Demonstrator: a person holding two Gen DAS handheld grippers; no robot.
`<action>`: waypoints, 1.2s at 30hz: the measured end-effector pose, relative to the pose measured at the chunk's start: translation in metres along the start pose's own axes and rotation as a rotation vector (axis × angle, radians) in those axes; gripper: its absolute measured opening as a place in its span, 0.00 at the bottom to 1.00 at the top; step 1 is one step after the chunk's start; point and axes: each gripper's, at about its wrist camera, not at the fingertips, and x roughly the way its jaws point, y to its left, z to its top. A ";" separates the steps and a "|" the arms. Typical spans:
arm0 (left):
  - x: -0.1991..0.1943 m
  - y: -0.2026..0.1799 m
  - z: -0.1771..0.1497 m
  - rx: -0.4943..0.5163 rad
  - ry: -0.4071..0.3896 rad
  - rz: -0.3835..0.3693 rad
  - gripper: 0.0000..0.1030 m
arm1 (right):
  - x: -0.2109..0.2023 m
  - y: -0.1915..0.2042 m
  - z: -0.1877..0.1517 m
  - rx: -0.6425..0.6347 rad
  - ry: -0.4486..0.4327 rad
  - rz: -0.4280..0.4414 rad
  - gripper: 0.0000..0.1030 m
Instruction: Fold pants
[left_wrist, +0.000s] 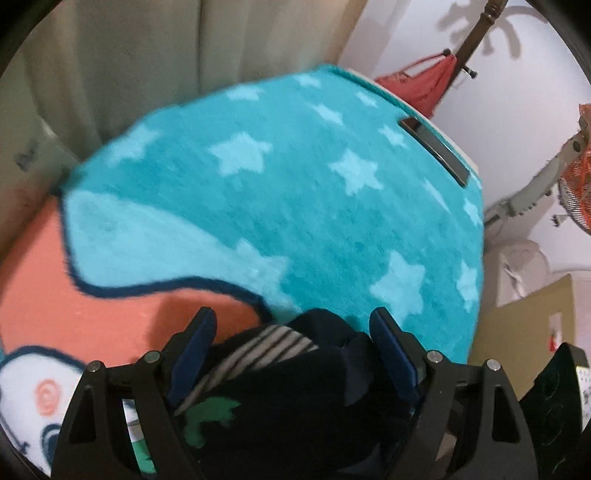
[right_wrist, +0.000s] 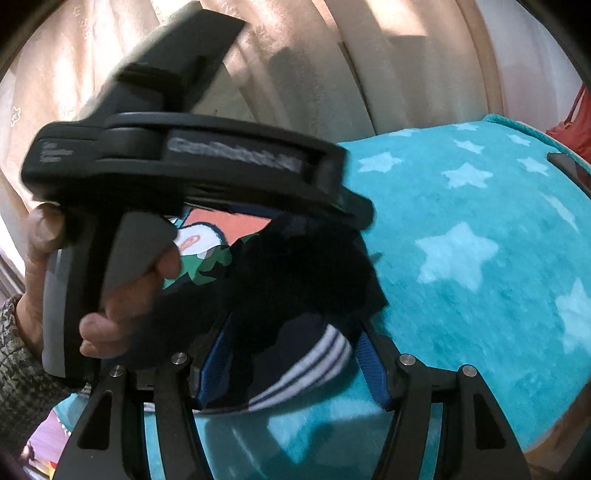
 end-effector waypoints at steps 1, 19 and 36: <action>0.004 0.000 0.000 -0.003 0.018 -0.021 0.74 | 0.001 0.001 0.000 0.001 -0.006 -0.002 0.66; -0.087 0.030 -0.046 -0.164 -0.229 -0.019 0.28 | -0.019 0.068 0.013 -0.177 -0.100 -0.003 0.21; -0.183 0.114 -0.193 -0.556 -0.498 0.101 0.59 | 0.006 0.162 -0.019 -0.473 0.015 0.245 0.59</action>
